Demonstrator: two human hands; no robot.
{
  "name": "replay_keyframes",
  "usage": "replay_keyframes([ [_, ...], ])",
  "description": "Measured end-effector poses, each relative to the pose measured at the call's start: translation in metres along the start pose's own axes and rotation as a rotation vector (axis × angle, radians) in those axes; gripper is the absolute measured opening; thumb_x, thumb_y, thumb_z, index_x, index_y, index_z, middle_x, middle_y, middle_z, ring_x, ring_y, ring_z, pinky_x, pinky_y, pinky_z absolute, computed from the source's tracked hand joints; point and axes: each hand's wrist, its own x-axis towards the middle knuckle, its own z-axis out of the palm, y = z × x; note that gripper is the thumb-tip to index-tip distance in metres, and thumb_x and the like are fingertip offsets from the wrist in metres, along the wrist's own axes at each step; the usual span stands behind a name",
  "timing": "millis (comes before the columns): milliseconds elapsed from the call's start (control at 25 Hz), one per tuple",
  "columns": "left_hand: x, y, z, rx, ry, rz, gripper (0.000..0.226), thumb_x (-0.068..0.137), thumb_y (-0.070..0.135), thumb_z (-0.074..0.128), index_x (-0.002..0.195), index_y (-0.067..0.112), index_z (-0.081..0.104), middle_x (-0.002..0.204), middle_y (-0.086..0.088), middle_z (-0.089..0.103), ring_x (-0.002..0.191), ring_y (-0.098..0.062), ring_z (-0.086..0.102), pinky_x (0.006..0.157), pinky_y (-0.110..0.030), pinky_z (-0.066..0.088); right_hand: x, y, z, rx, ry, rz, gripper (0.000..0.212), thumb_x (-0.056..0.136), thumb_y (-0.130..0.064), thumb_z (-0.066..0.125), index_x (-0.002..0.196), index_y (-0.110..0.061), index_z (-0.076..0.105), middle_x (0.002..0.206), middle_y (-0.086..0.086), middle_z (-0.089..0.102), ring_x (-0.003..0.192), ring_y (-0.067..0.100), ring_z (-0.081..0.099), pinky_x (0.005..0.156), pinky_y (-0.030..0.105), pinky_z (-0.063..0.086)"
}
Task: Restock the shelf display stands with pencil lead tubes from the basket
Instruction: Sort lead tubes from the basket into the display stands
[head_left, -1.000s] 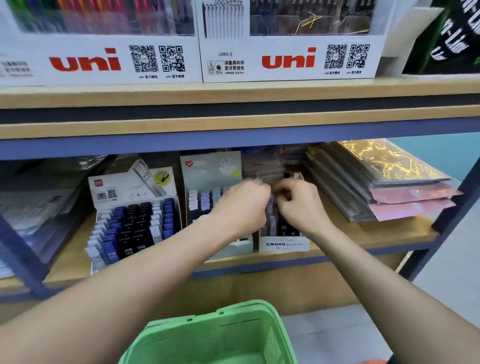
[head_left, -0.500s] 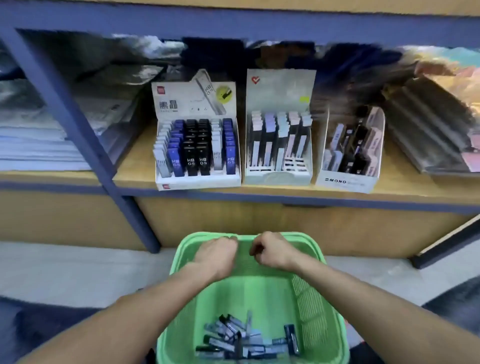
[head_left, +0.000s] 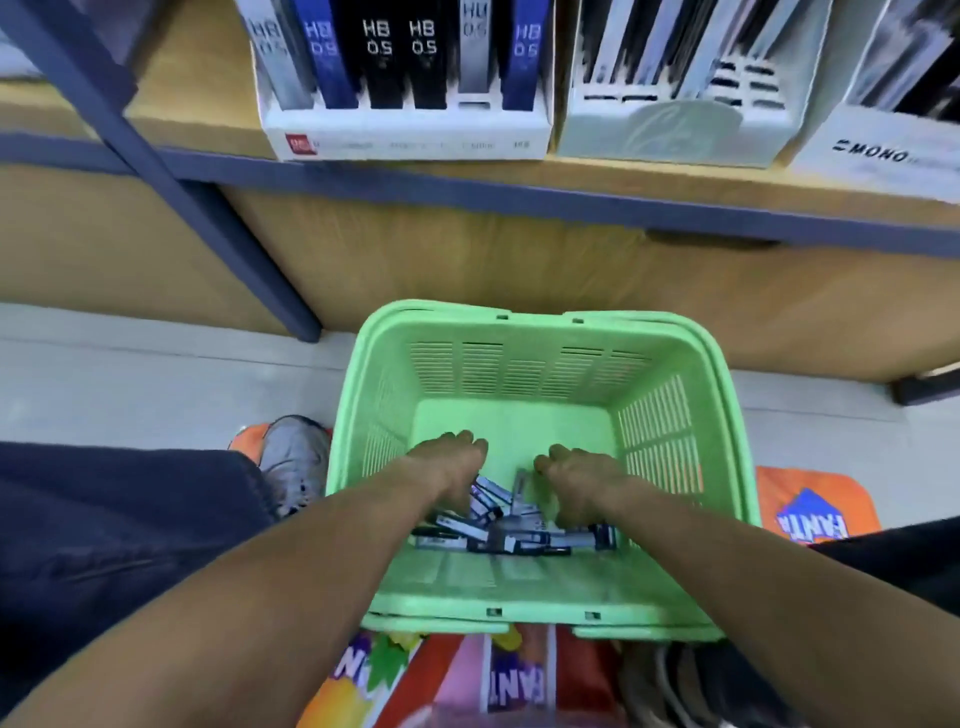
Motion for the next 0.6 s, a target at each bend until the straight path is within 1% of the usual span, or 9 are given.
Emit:
replay_keyframes([
  [80,0.006,0.004,0.017,0.112,-0.041,0.052,0.089,0.077,0.028,0.086,0.147,0.01,0.034,0.146,-0.013,0.04,0.133,-0.032,0.042,0.109,-0.048,0.042,0.0,0.003,0.021,-0.103,0.006,-0.042,0.086,0.078,-0.038,0.079,0.145,-0.018,0.029,0.134,0.008,0.04,0.117,0.028,0.049,0.088,0.043,0.052],
  [120,0.008,0.006,0.025,0.167,-0.048,0.076,0.093,0.076,0.031,0.086,0.148,0.01,0.031,0.145,-0.013,0.039,0.133,-0.032,0.041,0.107,-0.049,0.042,0.001,0.002,0.029,-0.135,0.025,-0.073,0.094,0.078,-0.047,0.077,0.149,-0.021,0.02,0.138,0.008,0.035,0.121,0.029,0.046,0.092,0.044,0.05],
  [200,0.011,0.013,0.037,0.25,-0.035,0.102,0.098,0.075,0.035,0.086,0.149,0.009,0.028,0.144,-0.012,0.035,0.132,-0.031,0.039,0.104,-0.049,0.042,0.005,-0.002,0.042,-0.167,0.095,-0.147,0.102,0.079,-0.059,0.07,0.153,-0.023,0.01,0.145,0.008,0.027,0.127,0.029,0.04,0.1,0.047,0.046],
  [240,0.013,0.016,0.042,0.279,-0.024,0.106,0.099,0.074,0.036,0.086,0.149,0.009,0.028,0.143,-0.012,0.034,0.131,-0.031,0.038,0.103,-0.048,0.043,0.008,-0.005,0.046,-0.185,0.135,-0.188,0.101,0.08,-0.06,0.069,0.154,-0.023,0.01,0.147,0.008,0.025,0.127,0.029,0.039,0.102,0.048,0.044],
  [320,0.017,0.016,0.042,0.291,-0.016,0.117,0.098,0.073,0.038,0.086,0.147,0.01,0.03,0.141,-0.011,0.034,0.13,-0.03,0.037,0.101,-0.047,0.043,0.015,-0.011,0.048,-0.23,0.184,-0.258,0.096,0.082,-0.058,0.068,0.153,-0.018,0.017,0.148,0.01,0.025,0.127,0.029,0.039,0.102,0.049,0.044],
  [400,0.021,0.013,0.039,0.197,-0.005,0.123,0.095,0.074,0.041,0.086,0.145,0.011,0.032,0.14,-0.011,0.036,0.13,-0.03,0.037,0.102,-0.048,0.043,0.02,-0.012,0.05,-0.239,0.211,-0.305,0.088,0.083,-0.056,0.067,0.15,-0.015,0.026,0.145,0.009,0.029,0.124,0.027,0.04,0.098,0.046,0.046],
  [520,0.026,0.015,0.043,0.151,0.034,0.111,0.099,0.072,0.044,0.087,0.146,0.011,0.03,0.138,-0.011,0.037,0.128,-0.031,0.038,0.099,-0.048,0.045,0.026,-0.009,0.052,-0.202,0.259,-0.327,0.079,0.085,-0.054,0.064,0.146,-0.013,0.033,0.142,0.007,0.034,0.121,0.025,0.042,0.094,0.043,0.047],
  [600,0.031,0.019,0.046,0.144,0.072,0.086,0.094,0.074,0.045,0.086,0.143,0.01,0.032,0.135,-0.01,0.04,0.125,-0.029,0.042,0.096,-0.046,0.047,0.03,-0.004,0.052,-0.18,0.292,-0.325,0.075,0.086,-0.052,0.061,0.144,-0.012,0.035,0.141,0.007,0.037,0.119,0.025,0.043,0.093,0.041,0.049],
])
